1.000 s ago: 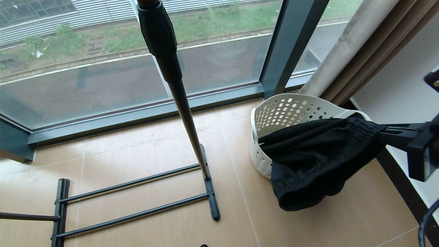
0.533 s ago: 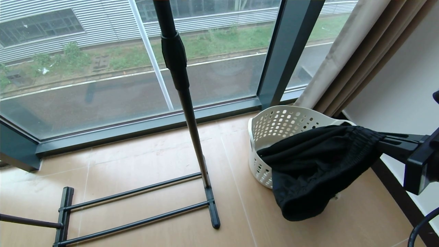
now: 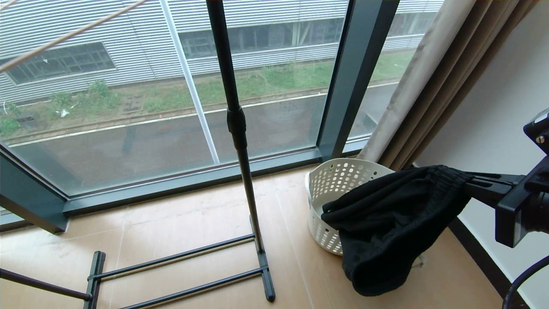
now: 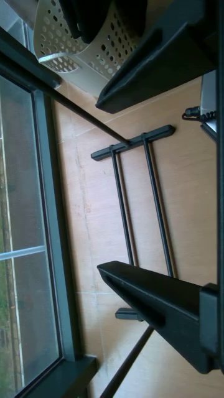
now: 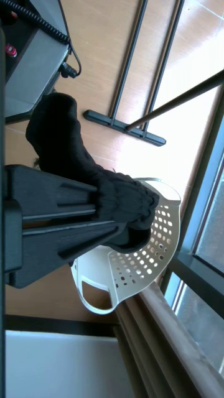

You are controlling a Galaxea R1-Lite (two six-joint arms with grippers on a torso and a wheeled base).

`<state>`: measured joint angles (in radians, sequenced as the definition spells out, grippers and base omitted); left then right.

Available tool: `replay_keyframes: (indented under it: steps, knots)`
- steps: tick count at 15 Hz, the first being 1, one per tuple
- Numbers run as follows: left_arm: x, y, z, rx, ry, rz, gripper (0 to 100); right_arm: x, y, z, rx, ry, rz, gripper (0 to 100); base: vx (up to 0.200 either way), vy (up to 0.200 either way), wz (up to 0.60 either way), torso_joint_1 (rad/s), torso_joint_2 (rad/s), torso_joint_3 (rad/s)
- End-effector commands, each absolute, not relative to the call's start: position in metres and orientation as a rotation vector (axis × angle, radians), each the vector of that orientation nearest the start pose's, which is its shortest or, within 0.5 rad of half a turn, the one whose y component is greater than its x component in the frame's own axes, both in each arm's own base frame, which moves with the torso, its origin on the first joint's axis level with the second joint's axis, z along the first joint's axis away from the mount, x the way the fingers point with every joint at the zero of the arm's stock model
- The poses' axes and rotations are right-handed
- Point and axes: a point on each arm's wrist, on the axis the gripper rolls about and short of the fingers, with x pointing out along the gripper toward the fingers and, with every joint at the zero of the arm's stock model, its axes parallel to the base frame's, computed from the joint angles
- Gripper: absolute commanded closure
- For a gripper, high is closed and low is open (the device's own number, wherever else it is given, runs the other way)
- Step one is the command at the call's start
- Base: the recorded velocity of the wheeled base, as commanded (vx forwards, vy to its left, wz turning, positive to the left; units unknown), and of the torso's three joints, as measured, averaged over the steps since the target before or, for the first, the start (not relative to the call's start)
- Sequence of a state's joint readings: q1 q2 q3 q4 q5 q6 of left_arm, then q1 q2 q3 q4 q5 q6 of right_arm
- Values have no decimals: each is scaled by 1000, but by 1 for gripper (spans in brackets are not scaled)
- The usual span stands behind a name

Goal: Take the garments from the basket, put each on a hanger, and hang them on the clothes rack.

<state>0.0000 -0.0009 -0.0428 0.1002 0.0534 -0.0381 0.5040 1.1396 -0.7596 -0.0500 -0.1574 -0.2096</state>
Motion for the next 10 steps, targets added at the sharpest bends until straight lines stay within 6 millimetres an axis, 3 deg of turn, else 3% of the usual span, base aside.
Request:
replay_keyframes:
  steps: [1, 10]
  knots:
    - [-26, 1, 77, -37, 56, 55, 0, 144, 75, 244, -315, 280, 376, 100, 0, 0, 0, 188, -476, -66]
    - [-26, 1, 77, -37, 57, 55, 0, 143, 75, 244, -317, 281, 377, 100, 0, 0, 0, 210, -492, -80]
